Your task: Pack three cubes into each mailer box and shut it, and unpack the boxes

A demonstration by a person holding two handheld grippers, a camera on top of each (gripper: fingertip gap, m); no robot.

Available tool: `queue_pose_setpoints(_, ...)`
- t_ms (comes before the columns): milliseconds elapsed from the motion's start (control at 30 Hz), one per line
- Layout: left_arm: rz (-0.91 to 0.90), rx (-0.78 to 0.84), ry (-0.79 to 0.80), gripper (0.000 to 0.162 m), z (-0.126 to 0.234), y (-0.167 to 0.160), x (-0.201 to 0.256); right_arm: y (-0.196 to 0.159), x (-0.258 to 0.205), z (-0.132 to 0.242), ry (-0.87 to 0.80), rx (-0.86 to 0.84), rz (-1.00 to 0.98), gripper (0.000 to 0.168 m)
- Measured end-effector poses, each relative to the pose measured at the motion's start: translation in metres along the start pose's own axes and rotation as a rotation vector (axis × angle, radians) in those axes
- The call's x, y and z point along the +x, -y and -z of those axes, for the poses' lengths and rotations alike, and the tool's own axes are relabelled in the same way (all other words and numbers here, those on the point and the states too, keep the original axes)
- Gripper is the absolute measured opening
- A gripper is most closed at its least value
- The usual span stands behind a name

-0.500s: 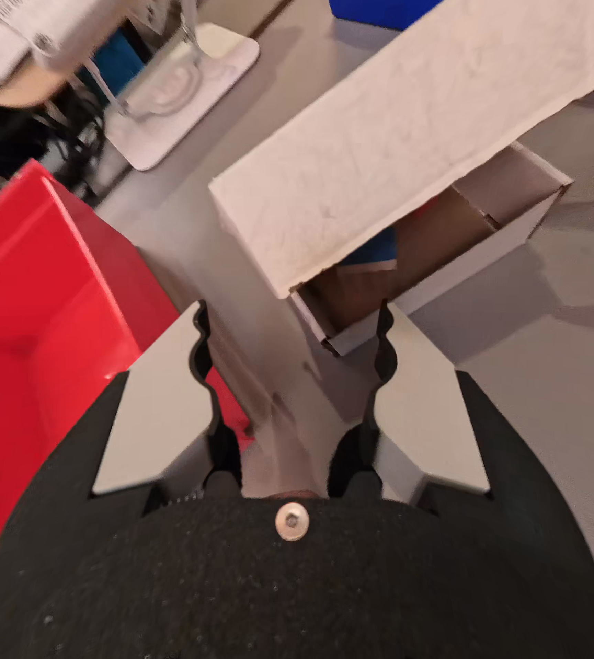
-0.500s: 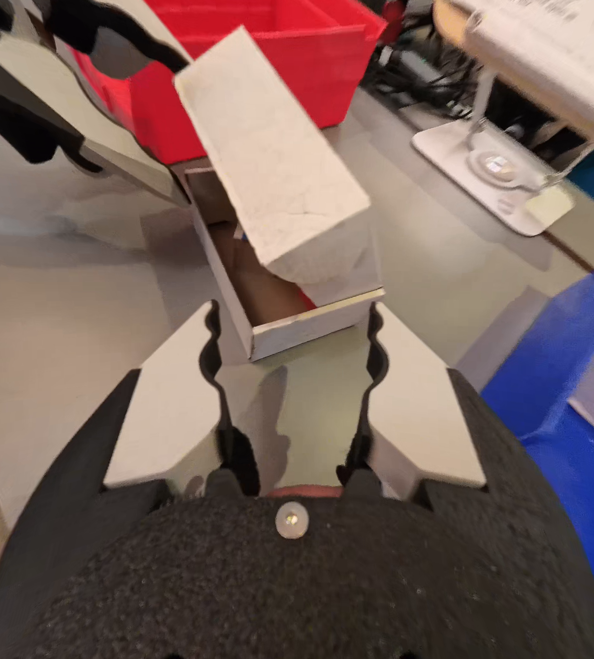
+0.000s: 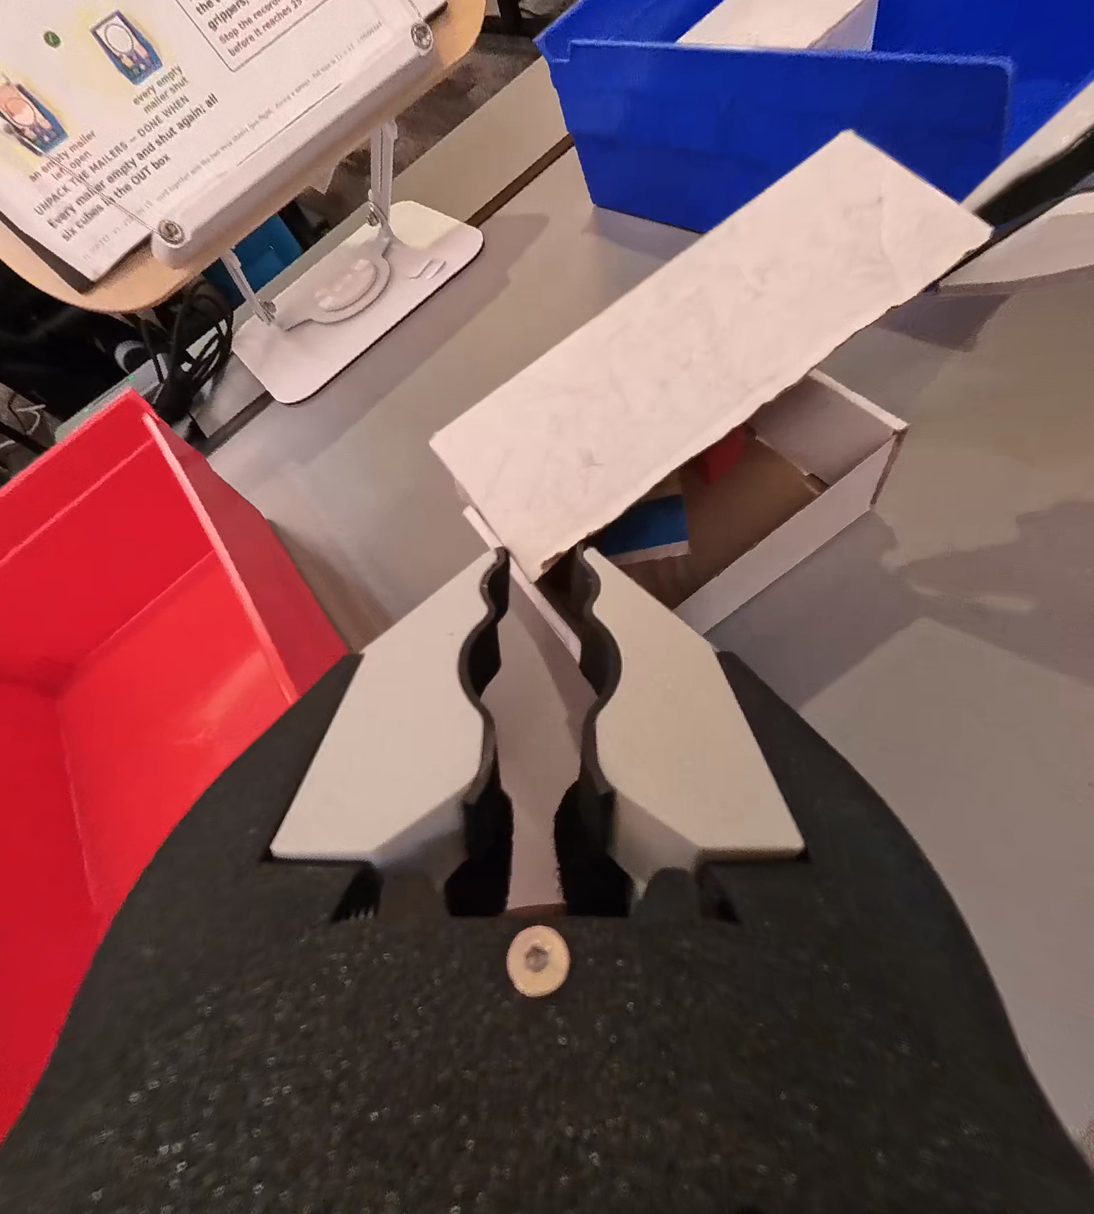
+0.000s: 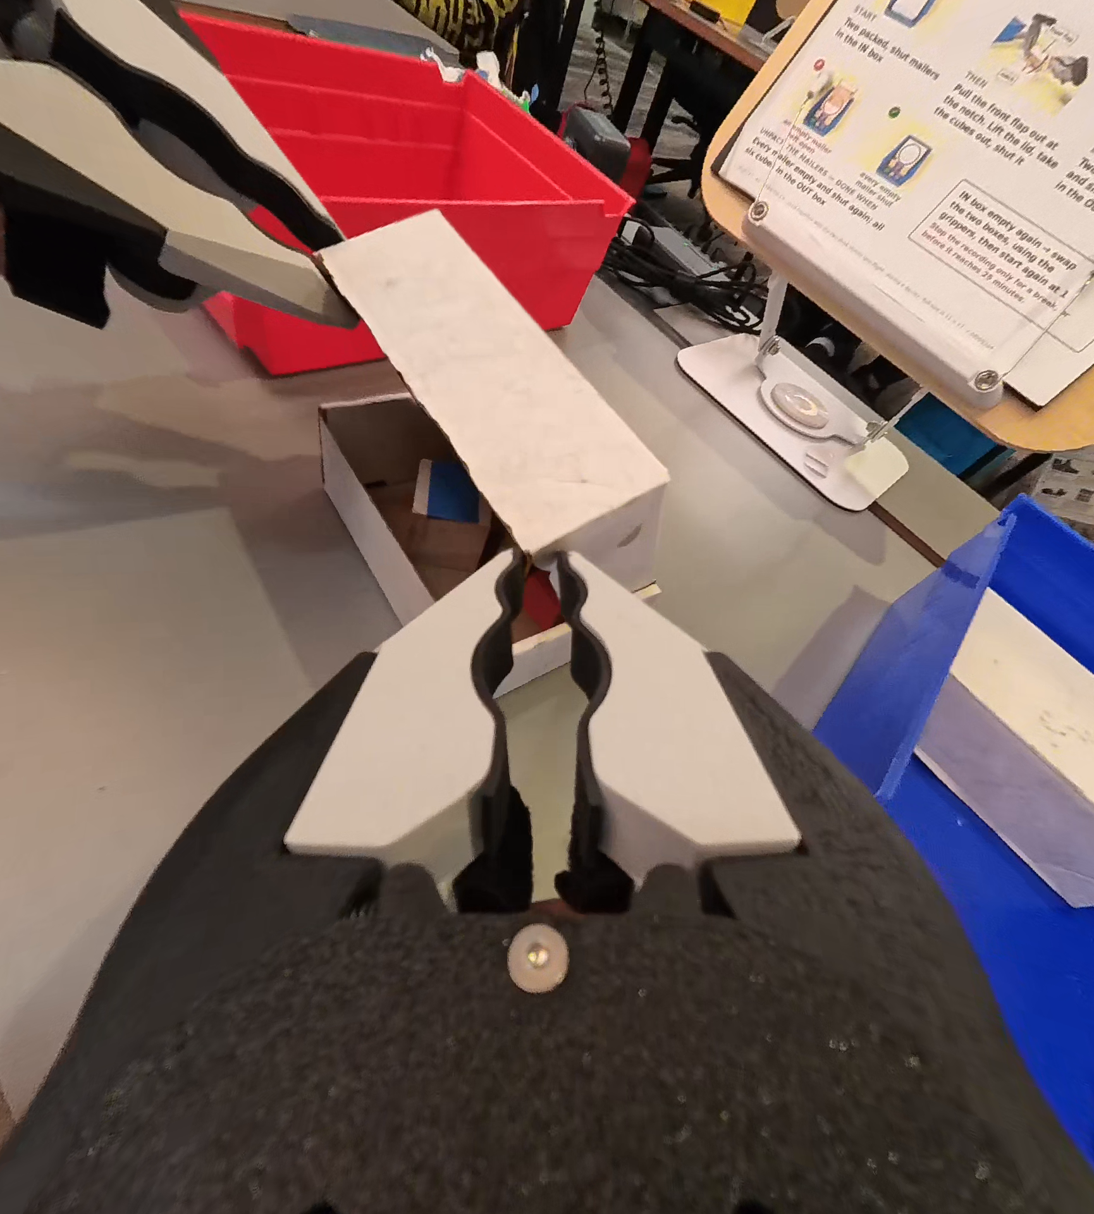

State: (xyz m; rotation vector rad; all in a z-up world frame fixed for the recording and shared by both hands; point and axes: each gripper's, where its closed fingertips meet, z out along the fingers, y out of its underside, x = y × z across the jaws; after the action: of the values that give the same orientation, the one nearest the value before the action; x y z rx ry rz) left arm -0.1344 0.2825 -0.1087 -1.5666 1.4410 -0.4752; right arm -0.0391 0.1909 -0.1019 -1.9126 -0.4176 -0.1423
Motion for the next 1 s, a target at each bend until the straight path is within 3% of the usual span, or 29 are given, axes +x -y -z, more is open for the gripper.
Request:
queue_pose_setpoints(267,0.121,-0.113,-0.105,0.011,0.022,-0.015,0.025,-0.008,-0.016,0.018,0.111,-0.12,-0.05,0.0)
queue_pose_setpoints(500,0.174,-0.194,-0.276,0.009,0.024,-0.044,0.073,-0.046,-0.065,0.027,0.396,-0.322,-0.126,0.0)
queue_pose_setpoints(667,0.086,-0.205,-0.222,0.01,0.021,-0.051,0.074,-0.078,-0.077,0.024,0.454,-0.43,-0.14,0.0)
queue_pose_setpoints(733,0.056,-0.207,-0.167,0.025,0.022,-0.059,0.067,-0.08,-0.053,0.025,0.347,-0.405,-0.105,0.008)
queue_pose_setpoints(833,0.003,-0.225,-0.093,0.057,0.015,-0.074,0.063,-0.076,-0.015,0.022,0.202,-0.342,-0.127,0.044)
queue_pose_setpoints(900,-0.074,-0.227,-0.014,0.076,0.009,-0.077,0.059,-0.068,-0.011,0.015,0.197,-0.262,-0.177,0.049)
queue_pose_setpoints(1000,-0.105,-0.122,0.027,0.058,0.008,-0.056,0.064,-0.056,-0.002,0.006,0.109,-0.174,-0.139,0.045)
